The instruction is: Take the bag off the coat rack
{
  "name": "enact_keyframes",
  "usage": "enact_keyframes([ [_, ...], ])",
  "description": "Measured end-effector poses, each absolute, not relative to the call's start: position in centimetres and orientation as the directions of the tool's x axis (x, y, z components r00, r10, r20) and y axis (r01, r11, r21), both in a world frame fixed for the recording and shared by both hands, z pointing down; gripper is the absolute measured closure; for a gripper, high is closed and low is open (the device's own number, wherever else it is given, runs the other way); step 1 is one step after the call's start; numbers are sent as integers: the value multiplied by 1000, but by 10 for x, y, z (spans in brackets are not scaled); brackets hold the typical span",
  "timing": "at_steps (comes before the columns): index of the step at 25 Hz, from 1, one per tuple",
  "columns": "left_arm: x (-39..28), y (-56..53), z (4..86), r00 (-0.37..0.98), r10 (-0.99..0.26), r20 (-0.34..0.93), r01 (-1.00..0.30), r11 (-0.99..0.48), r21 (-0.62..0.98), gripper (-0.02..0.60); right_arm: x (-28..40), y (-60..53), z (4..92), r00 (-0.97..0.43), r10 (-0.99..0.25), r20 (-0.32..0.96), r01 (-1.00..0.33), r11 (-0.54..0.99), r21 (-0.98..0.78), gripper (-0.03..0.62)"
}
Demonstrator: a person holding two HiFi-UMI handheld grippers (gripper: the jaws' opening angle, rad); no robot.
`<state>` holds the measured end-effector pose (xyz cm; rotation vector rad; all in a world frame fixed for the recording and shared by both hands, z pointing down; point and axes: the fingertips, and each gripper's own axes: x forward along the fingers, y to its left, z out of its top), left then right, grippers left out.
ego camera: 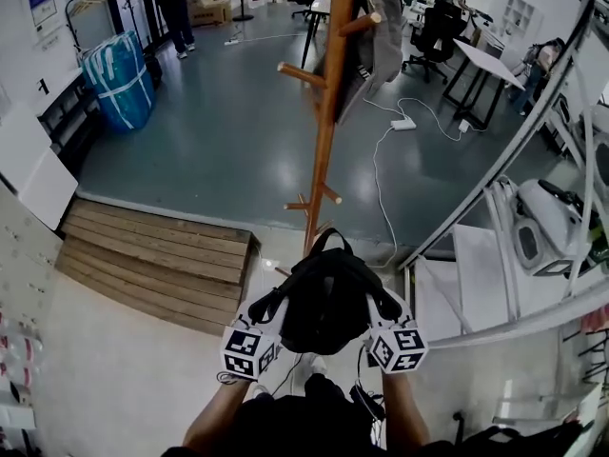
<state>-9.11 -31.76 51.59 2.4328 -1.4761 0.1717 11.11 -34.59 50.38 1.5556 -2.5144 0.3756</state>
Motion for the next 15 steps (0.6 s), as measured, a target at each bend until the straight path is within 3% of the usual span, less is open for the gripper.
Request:
enact_keyframes([
  [15,-158,-195,528,571,-780,255,-821,-539,190,486,45,-196,524,-350,-888,299,-933,304,-191,500],
])
